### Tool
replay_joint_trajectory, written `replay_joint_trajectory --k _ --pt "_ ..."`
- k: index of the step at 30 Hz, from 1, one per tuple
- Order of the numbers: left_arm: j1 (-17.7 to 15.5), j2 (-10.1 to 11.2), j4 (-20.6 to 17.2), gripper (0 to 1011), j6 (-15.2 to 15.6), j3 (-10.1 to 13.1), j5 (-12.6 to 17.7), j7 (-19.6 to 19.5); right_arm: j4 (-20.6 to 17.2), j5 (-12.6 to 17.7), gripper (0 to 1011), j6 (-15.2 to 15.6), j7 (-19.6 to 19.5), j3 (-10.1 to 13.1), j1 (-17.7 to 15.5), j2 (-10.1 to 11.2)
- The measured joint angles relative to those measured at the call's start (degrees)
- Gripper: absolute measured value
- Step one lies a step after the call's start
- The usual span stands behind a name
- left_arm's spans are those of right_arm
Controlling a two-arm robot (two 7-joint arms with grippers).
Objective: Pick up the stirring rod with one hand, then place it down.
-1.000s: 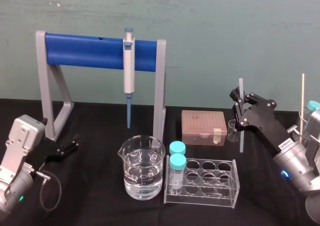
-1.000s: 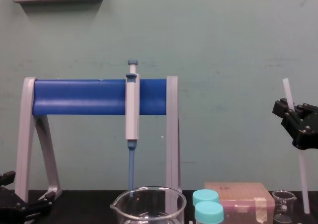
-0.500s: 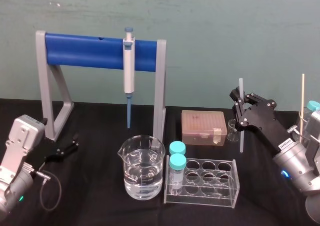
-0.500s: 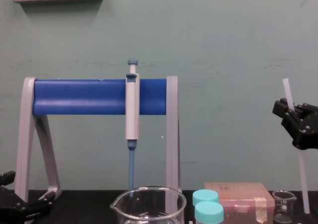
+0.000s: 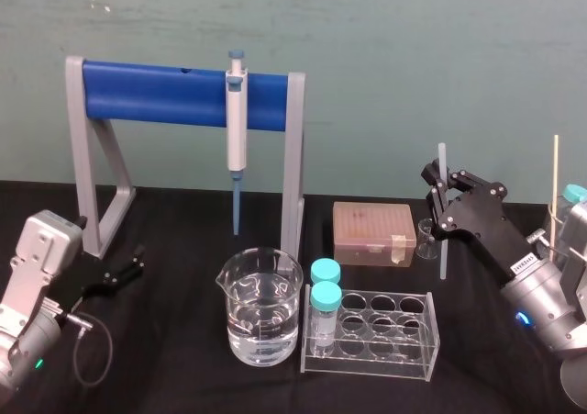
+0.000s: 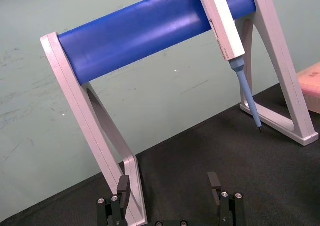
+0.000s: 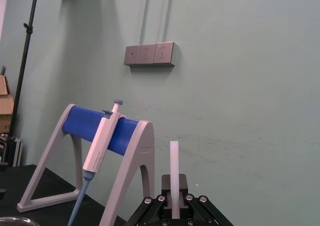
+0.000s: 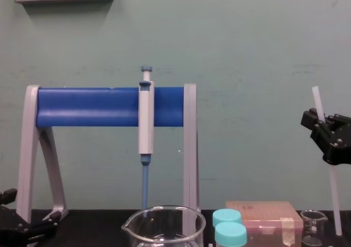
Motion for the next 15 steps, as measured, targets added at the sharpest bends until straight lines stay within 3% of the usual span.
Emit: replay_joint_trajectory --k 15 --pt "0.00 0.00 0.00 1000 0.00 0.00 0.00 0.00 0.00 0.00 66 0.00 0.00 0.00 0.00 0.00"
